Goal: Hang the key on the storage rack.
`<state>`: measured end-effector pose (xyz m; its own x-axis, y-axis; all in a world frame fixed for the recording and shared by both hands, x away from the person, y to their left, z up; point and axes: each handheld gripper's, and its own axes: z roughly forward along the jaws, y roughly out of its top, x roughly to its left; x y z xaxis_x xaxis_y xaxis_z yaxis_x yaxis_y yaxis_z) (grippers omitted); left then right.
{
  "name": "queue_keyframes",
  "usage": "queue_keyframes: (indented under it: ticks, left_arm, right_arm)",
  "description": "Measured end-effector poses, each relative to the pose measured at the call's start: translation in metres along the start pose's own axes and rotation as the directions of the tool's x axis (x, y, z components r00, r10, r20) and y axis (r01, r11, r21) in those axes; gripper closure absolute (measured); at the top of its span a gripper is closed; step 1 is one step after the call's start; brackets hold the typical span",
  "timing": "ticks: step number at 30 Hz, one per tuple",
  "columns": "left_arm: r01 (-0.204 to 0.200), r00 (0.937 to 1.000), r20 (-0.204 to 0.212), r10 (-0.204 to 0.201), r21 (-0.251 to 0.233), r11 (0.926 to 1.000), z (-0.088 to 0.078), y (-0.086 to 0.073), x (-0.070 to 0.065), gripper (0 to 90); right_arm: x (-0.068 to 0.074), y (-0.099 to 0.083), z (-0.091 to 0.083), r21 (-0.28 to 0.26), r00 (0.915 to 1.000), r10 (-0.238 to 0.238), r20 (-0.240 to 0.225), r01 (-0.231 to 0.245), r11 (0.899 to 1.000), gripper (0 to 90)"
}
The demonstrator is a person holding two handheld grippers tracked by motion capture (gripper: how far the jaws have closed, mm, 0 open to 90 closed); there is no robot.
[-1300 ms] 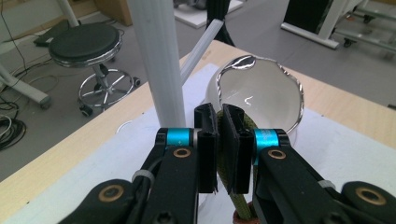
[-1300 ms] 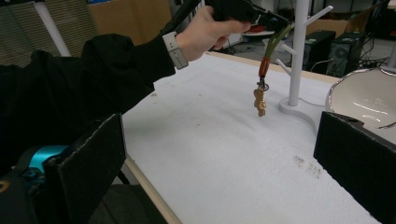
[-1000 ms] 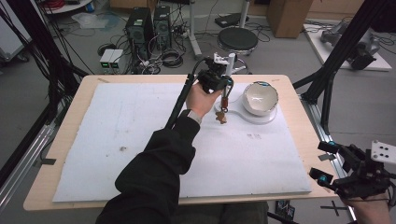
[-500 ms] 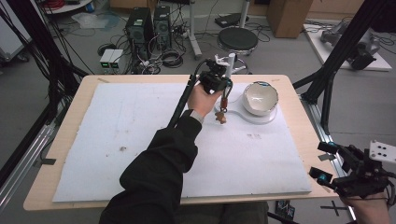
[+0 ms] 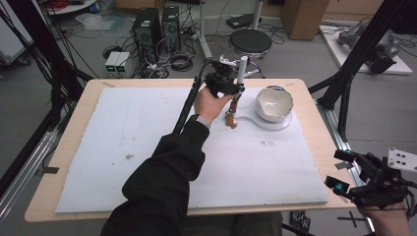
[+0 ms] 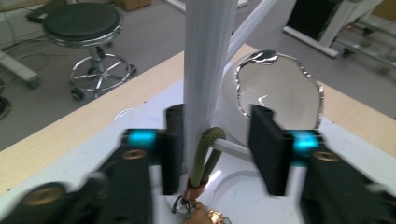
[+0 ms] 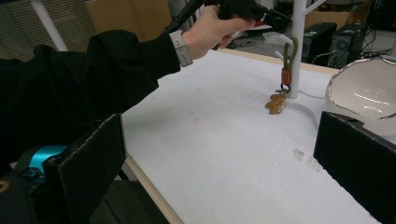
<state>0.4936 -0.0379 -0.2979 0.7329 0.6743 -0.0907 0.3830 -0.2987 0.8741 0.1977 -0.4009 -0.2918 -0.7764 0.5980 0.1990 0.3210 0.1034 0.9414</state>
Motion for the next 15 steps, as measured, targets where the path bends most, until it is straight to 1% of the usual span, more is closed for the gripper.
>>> queue_keyframes:
  ticks: [1,2,4,5,7,9,10,11,12,13,15]
  left_arm:
    - [-0.001,0.9997,0.024,0.001,-0.005,1.0000,-0.002,0.000,0.001,41.9]
    - [0.004,0.9992,0.039,-0.004,-0.012,0.9999,-0.003,0.000,0.000,35.7]
    - [0.003,0.9984,0.056,-0.002,-0.008,1.0000,-0.007,0.001,0.001,19.7]
    - [0.007,0.9977,0.067,-0.006,-0.007,1.0000,-0.010,0.001,0.002,16.0]
    - [0.020,0.9976,0.066,-0.019,-0.007,0.9998,-0.014,0.001,0.003,11.5]
    - [0.022,0.9974,0.068,-0.021,-0.010,0.9997,-0.020,0.001,0.004,7.8]
    - [0.025,0.9967,0.078,-0.025,0.001,0.9997,-0.023,0.001,0.004,7.2]
    - [0.038,0.9945,0.098,-0.039,0.015,0.9992,-0.026,0.000,0.005,7.1]
    - [0.031,0.9936,0.108,-0.034,0.025,0.9992,-0.029,-0.001,0.003,7.0]
    - [0.017,0.9941,0.107,-0.020,0.027,0.9995,-0.031,-0.001,0.002,6.4]
    - [-0.012,0.9927,0.120,0.009,0.019,0.9997,-0.042,-0.002,0.000,6.3]
  right_arm:
    - [0.000,0.000,0.000,0.002,1.0000,-0.003,0.000,0.003,1.000,1.6]
    - [0.000,0.000,0.000,0.003,1.0000,-0.004,0.001,0.004,1.000,1.6]
    - [0.000,0.000,0.000,0.000,1.0000,-0.002,0.000,0.002,1.000,1.6]
    - [0.000,0.000,0.000,0.001,1.0000,0.002,0.002,-0.002,1.000,1.6]
    - [0.000,-0.001,0.000,0.005,1.0000,0.007,-0.001,-0.007,1.000,1.7]
    - [0.000,-0.001,0.001,0.006,1.0000,0.004,-0.002,-0.004,1.000,1.6]
    - [0.000,-0.001,0.002,0.009,1.0000,0.002,-0.001,-0.002,1.000,1.7]
    - [-0.001,-0.001,0.003,0.007,1.0000,0.001,0.000,-0.001,1.000,1.6]
    - [-0.001,-0.001,0.003,0.008,1.0000,0.001,-0.002,-0.001,1.000,1.6]
    - [-0.002,-0.001,0.004,0.011,1.0000,0.004,0.000,-0.004,1.000,1.6]
    - [-0.003,-0.002,0.005,0.009,1.0000,0.007,0.002,-0.007,1.000,1.6]
